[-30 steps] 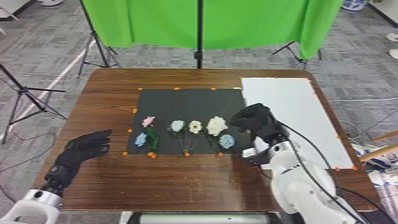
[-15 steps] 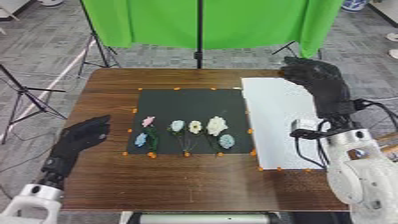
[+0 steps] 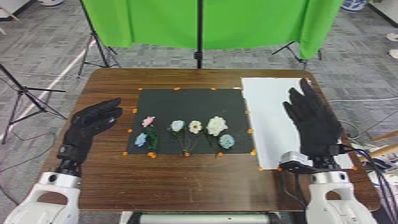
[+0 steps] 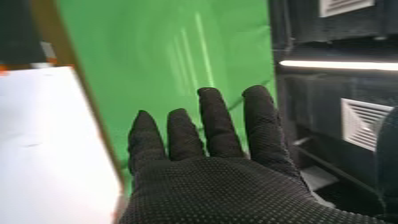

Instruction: Arrange flowers

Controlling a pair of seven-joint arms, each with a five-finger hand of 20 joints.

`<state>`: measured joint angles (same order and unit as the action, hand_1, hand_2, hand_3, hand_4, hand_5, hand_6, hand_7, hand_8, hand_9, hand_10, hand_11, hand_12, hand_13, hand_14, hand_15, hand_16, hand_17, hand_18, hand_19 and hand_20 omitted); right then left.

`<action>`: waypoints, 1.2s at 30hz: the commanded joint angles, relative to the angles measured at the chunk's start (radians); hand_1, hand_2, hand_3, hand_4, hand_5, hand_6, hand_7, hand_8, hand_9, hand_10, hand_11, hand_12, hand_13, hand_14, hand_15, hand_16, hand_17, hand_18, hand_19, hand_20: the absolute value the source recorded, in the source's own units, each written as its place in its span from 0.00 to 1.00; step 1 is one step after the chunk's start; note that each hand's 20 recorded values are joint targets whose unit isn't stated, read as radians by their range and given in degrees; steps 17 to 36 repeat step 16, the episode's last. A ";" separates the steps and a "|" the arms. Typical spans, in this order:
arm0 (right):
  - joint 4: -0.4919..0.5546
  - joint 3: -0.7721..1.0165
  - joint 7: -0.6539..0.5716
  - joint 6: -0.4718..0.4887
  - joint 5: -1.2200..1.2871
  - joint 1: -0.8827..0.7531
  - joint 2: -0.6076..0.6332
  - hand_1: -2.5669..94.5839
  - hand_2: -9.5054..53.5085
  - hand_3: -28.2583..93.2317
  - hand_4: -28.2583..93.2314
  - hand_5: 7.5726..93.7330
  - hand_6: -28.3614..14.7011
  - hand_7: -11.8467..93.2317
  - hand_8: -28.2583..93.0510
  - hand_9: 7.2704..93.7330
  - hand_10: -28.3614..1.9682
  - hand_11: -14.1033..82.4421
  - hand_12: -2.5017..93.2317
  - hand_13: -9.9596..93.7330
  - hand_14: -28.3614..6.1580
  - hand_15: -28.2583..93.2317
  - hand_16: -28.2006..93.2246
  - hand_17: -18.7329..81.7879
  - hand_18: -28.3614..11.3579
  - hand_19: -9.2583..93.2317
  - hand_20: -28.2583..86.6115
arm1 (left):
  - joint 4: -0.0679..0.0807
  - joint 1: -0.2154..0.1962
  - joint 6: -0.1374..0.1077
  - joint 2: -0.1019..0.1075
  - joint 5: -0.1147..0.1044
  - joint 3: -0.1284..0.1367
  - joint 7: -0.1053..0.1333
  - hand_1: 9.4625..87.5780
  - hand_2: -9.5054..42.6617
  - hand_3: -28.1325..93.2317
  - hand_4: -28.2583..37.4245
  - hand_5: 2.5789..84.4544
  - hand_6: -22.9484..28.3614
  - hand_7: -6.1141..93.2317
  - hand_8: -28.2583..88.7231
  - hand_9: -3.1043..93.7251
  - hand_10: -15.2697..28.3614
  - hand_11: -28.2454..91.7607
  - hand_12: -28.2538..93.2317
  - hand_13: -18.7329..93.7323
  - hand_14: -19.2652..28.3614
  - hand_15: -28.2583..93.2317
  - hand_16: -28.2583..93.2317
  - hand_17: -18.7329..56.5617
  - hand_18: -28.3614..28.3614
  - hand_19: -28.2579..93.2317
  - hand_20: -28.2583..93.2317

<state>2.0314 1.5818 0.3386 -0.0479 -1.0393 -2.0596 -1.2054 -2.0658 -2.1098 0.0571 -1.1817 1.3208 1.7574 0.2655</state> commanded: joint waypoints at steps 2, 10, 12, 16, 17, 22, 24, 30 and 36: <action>0.021 0.001 -0.050 -0.004 0.011 -0.056 -0.015 0.00 0.19 0.86 0.06 0.23 0.68 0.19 0.16 0.25 0.52 0.16 0.13 0.25 0.49 0.21 0.34 0.21 0.41 0.16 0.41 | -0.034 -0.036 -0.027 -0.023 -0.006 0.000 -0.047 0.26 0.24 0.77 0.16 0.56 0.49 0.18 0.19 0.51 0.66 0.39 0.33 0.51 0.78 0.37 0.24 0.37 0.68 0.27 0.38; 0.018 0.015 -0.092 0.068 0.022 -0.077 -0.024 0.05 0.18 0.87 0.08 0.31 0.65 0.19 0.16 0.30 0.46 0.17 0.14 0.30 0.47 0.24 0.34 0.27 0.42 0.15 0.41 | -0.038 -0.040 -0.040 -0.032 0.000 -0.004 -0.086 0.23 0.39 0.77 0.04 0.59 0.49 0.18 0.18 0.53 0.68 0.40 0.33 0.52 0.80 0.40 0.23 0.37 0.70 0.30 0.39; 0.018 0.016 -0.096 0.073 0.019 -0.080 -0.028 0.05 0.18 0.87 0.09 0.32 0.64 0.19 0.16 0.30 0.45 0.17 0.14 0.30 0.46 0.24 0.34 0.28 0.42 0.15 0.42 | -0.041 -0.046 -0.038 -0.036 -0.001 0.000 -0.094 0.25 0.36 0.77 0.06 0.59 0.49 0.18 0.18 0.53 0.68 0.40 0.33 0.52 0.80 0.40 0.23 0.37 0.70 0.30 0.39; 0.021 0.021 -0.083 0.074 0.015 -0.077 -0.027 0.05 0.17 0.88 0.09 0.32 0.63 0.19 0.16 0.31 0.44 0.17 0.14 0.31 0.44 0.25 0.34 0.28 0.41 0.15 0.42 | -0.044 -0.052 -0.035 -0.042 -0.009 0.007 -0.091 0.26 0.34 0.77 0.10 0.59 0.49 0.18 0.18 0.53 0.68 0.40 0.33 0.52 0.80 0.40 0.23 0.37 0.70 0.30 0.39; 0.021 0.021 -0.083 0.074 0.015 -0.077 -0.027 0.05 0.17 0.88 0.09 0.32 0.63 0.19 0.16 0.31 0.44 0.17 0.14 0.31 0.44 0.25 0.34 0.28 0.41 0.15 0.42 | -0.044 -0.052 -0.035 -0.042 -0.009 0.007 -0.091 0.26 0.34 0.77 0.10 0.59 0.49 0.18 0.18 0.53 0.68 0.40 0.33 0.52 0.80 0.40 0.23 0.37 0.70 0.30 0.39; 0.021 0.021 -0.083 0.074 0.015 -0.077 -0.027 0.05 0.17 0.88 0.09 0.32 0.63 0.19 0.16 0.31 0.44 0.17 0.14 0.31 0.44 0.25 0.34 0.28 0.41 0.15 0.42 | -0.044 -0.052 -0.035 -0.042 -0.009 0.007 -0.091 0.26 0.34 0.77 0.10 0.59 0.49 0.18 0.18 0.53 0.68 0.40 0.33 0.52 0.80 0.40 0.23 0.37 0.70 0.30 0.39; 0.021 0.021 -0.083 0.074 0.015 -0.077 -0.027 0.05 0.17 0.88 0.09 0.32 0.63 0.19 0.16 0.31 0.44 0.17 0.14 0.31 0.44 0.25 0.34 0.28 0.41 0.15 0.42 | -0.044 -0.052 -0.035 -0.042 -0.009 0.007 -0.091 0.26 0.34 0.77 0.10 0.59 0.49 0.18 0.18 0.53 0.68 0.40 0.33 0.52 0.80 0.40 0.23 0.37 0.70 0.30 0.39; 0.021 0.021 -0.083 0.074 0.015 -0.077 -0.027 0.05 0.17 0.88 0.09 0.32 0.63 0.19 0.16 0.31 0.44 0.17 0.14 0.31 0.44 0.25 0.34 0.28 0.41 0.15 0.42 | -0.044 -0.052 -0.035 -0.042 -0.009 0.007 -0.091 0.26 0.34 0.77 0.10 0.59 0.49 0.18 0.18 0.53 0.68 0.40 0.33 0.52 0.80 0.40 0.23 0.37 0.70 0.30 0.39; 0.021 0.021 -0.083 0.074 0.015 -0.077 -0.027 0.05 0.17 0.88 0.09 0.32 0.63 0.19 0.16 0.31 0.44 0.17 0.14 0.31 0.44 0.25 0.34 0.28 0.41 0.15 0.42 | -0.044 -0.052 -0.035 -0.042 -0.009 0.007 -0.091 0.26 0.34 0.77 0.10 0.59 0.49 0.18 0.18 0.53 0.68 0.40 0.33 0.52 0.80 0.40 0.23 0.37 0.70 0.30 0.39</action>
